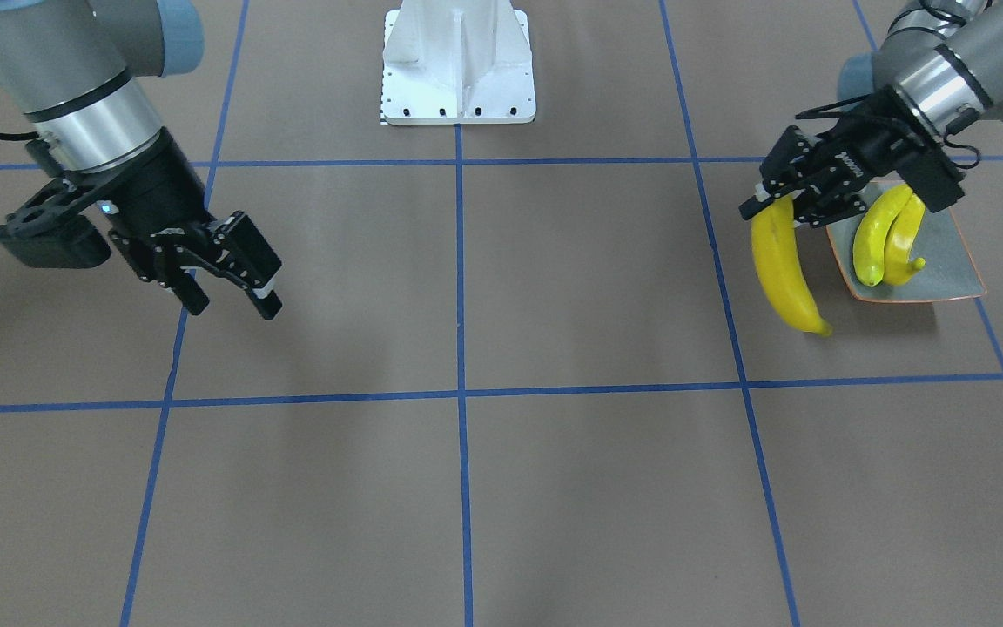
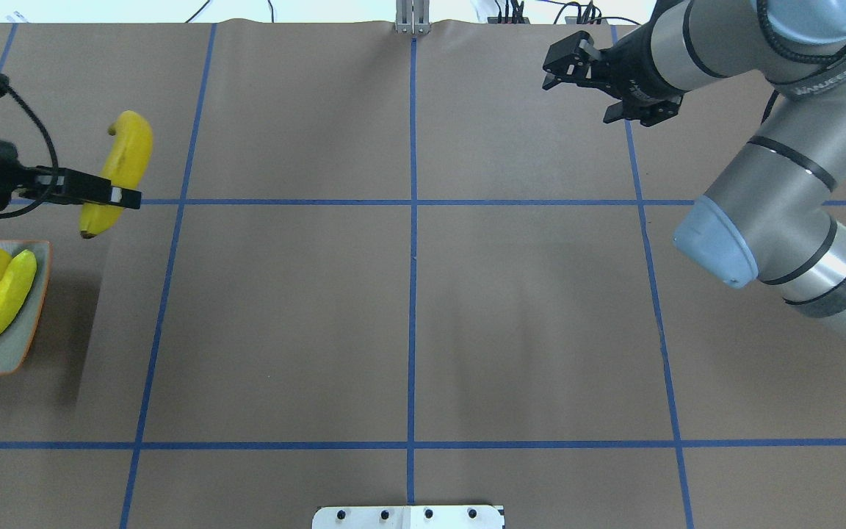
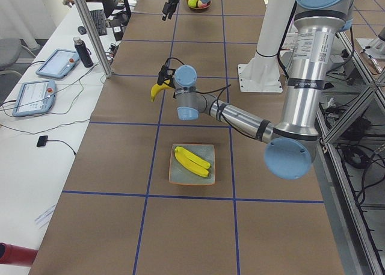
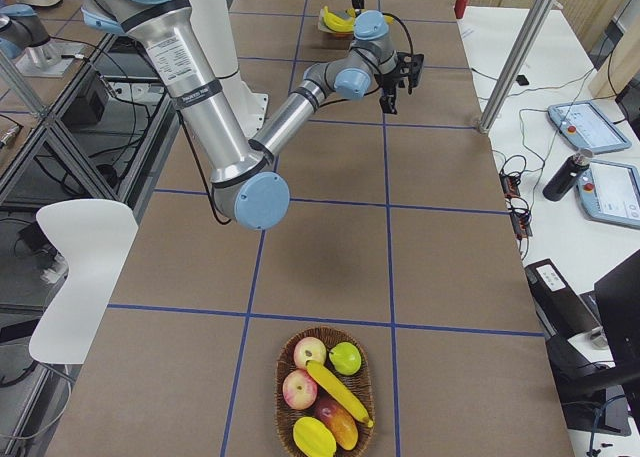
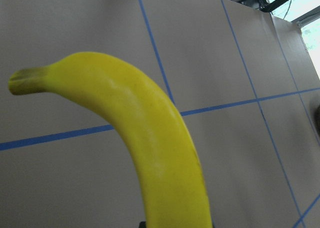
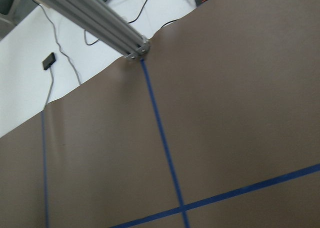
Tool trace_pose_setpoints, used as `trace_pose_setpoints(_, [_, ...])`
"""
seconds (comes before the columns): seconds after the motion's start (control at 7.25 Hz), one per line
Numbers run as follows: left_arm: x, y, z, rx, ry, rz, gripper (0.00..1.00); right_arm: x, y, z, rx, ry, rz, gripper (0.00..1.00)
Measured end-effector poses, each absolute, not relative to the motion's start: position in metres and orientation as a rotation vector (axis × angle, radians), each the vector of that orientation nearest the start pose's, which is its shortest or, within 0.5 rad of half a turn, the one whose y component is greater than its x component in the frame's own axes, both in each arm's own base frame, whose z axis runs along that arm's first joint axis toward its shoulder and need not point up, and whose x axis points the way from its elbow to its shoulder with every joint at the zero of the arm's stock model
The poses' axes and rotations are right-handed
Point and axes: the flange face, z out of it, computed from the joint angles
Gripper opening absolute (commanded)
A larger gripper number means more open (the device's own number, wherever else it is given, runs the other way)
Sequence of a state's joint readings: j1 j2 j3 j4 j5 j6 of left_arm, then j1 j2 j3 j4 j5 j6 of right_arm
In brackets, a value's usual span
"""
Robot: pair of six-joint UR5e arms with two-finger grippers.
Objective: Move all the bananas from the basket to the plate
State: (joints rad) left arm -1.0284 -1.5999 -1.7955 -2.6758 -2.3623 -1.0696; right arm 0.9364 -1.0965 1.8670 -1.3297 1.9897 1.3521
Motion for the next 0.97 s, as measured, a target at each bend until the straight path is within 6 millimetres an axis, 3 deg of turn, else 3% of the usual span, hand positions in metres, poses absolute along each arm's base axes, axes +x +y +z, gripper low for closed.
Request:
trace_pose_setpoints(0.28, [0.139,-0.404,0.493,0.459,1.207,0.173,0.0,-0.244,-0.551,0.287,0.24,-0.966,0.373,1.0])
trace_pose_setpoints(0.41, [0.11,-0.385,0.527,0.498,1.131,0.221,0.0,-0.233,-0.552,0.3,0.247,-0.946,0.359,1.0])
trace_pose_setpoints(0.69, [0.071,-0.361,0.574,0.579,0.986,0.307,0.0,-0.226,-0.554,0.308,0.252,-0.935,0.352,1.0])
trace_pose_setpoints(0.97, [0.057,-0.362,0.63,0.63,0.785,0.373,0.0,-0.224,-0.553,0.311,0.249,-0.931,0.351,1.0])
